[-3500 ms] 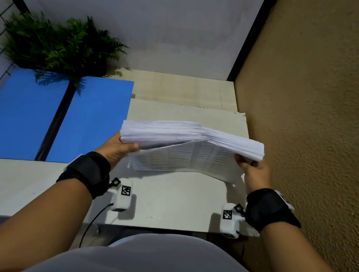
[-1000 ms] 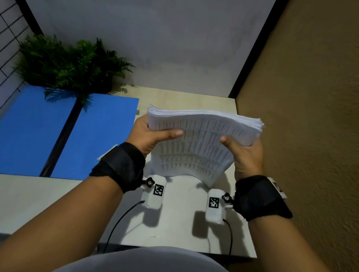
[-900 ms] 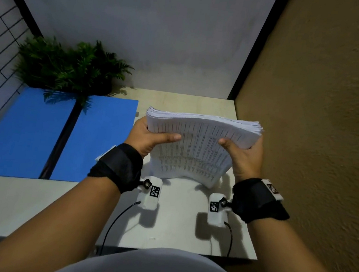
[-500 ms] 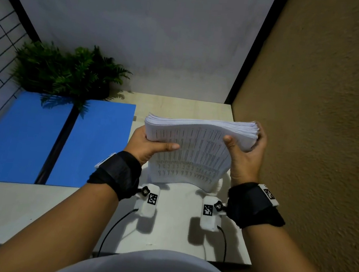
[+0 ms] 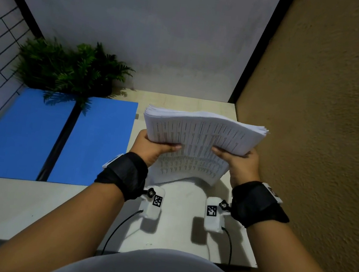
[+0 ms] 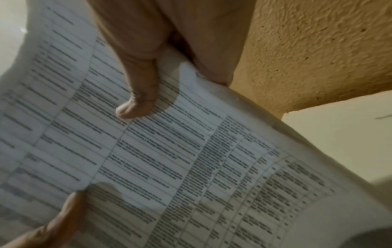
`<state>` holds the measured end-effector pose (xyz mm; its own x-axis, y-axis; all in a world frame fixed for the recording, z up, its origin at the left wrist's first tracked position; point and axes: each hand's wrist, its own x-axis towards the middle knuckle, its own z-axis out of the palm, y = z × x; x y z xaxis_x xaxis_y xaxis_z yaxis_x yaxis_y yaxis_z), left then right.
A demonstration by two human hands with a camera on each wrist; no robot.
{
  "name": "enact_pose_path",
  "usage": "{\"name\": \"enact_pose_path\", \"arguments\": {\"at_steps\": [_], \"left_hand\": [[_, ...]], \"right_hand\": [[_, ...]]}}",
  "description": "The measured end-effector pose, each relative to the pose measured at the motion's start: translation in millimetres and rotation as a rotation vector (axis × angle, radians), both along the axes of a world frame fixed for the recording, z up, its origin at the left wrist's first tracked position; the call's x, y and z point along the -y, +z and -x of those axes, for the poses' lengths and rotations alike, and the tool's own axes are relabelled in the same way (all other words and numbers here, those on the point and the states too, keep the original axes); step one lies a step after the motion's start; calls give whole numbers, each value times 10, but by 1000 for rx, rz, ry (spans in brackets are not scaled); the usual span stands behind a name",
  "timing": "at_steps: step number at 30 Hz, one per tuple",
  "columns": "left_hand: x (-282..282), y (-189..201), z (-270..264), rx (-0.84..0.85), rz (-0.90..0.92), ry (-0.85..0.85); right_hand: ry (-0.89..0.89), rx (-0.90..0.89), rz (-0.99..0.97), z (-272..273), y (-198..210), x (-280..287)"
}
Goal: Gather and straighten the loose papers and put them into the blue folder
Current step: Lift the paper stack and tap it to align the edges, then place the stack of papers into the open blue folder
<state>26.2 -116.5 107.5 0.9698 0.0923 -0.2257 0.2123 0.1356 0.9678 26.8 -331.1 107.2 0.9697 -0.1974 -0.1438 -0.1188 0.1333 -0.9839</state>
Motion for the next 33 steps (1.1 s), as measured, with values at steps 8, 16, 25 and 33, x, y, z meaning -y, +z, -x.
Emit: {"name": "enact_pose_path", "arguments": {"at_steps": [8, 16, 25, 33], "left_hand": [[-23, -410, 85, -165, -85, -13], [-206, -414, 100, -191, 172, 92], [-1301, -531, 57, -254, 66, 148], [-2938, -1281, 224, -703, -893, 263]], "right_hand": [[90, -162, 40, 133, -379, 65], [161, -153, -14, 46, -227, -149], [399, -306, 252, 199, -569, -965], [303, -416, 240, 125, -773, -1321]]}}
